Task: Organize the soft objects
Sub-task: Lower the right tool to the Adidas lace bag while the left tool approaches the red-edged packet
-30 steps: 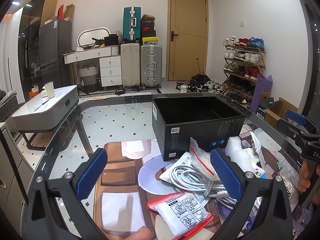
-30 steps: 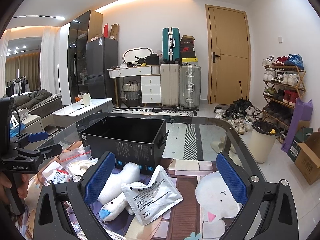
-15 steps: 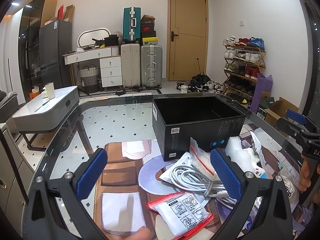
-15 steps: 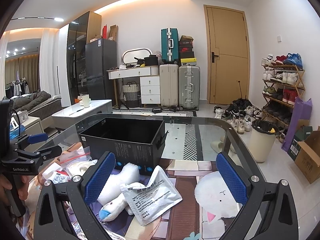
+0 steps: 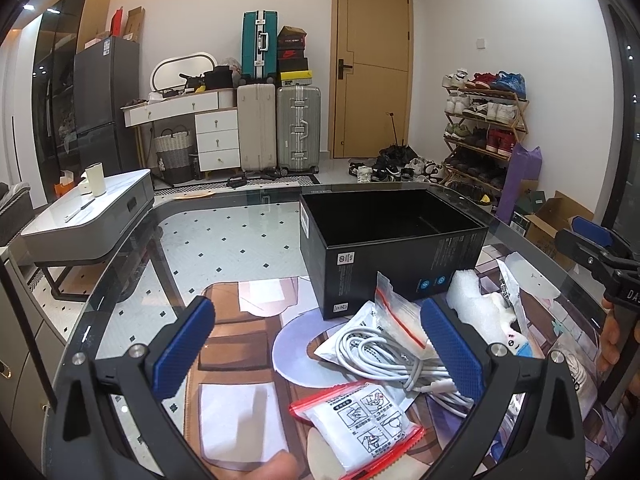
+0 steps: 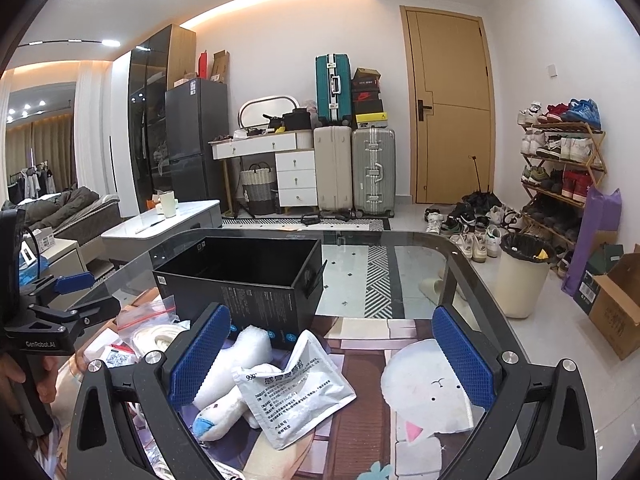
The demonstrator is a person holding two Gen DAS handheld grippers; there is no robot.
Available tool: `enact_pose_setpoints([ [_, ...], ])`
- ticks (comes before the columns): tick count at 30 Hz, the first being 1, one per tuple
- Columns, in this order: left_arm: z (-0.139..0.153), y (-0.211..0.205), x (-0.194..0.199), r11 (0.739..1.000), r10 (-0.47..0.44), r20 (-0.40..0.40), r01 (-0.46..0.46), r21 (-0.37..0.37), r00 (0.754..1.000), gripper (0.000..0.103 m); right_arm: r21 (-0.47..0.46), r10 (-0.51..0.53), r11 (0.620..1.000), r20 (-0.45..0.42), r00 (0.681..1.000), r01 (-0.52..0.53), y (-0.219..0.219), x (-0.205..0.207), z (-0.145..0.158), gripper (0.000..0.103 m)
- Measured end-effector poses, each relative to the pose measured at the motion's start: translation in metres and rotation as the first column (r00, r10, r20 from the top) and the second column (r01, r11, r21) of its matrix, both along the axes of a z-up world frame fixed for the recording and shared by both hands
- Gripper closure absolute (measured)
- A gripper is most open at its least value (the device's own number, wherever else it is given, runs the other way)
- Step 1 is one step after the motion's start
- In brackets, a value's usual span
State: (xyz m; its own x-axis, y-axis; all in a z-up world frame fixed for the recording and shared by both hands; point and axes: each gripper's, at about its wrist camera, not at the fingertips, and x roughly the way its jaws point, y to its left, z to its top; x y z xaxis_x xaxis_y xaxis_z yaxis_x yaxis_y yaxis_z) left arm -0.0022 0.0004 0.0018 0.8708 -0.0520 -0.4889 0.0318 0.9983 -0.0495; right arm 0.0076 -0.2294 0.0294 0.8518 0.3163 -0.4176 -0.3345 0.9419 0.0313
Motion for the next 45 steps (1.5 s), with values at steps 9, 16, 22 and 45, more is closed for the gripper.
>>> enact_pose_setpoints([
  [9, 0.006, 0.001, -0.002, 0.998, -0.055, -0.079, 0.053, -0.029, 0.995, 0.000, -0.030, 0.064, 0.998, 0.023, 0.998, -0.063, -0.001, -0.013, 0.017, 0.000],
  [16, 0.002, -0.002, -0.005, 0.997, -0.079, -0.148, 0.080, 0.000, 0.986, 0.000, -0.089, 0.156, 0.983, -0.053, 0.986, -0.160, 0.008, -0.014, 0.020, 0.000],
  [22, -0.004, -0.001, -0.007, 0.998, -0.063, -0.192, 0.065, 0.005, 0.979, 0.000, -0.108, 0.220, 0.967, -0.113, 0.969, -0.232, 0.014, -0.016, 0.013, 0.000],
  [45, -0.027, -0.006, 0.000, 0.997, -0.080, -0.339, 0.068, -0.046, 0.938, 0.000, -0.122, 0.372, 0.893, -0.338, 0.864, -0.432, 0.021, -0.034, -0.012, 0.000],
])
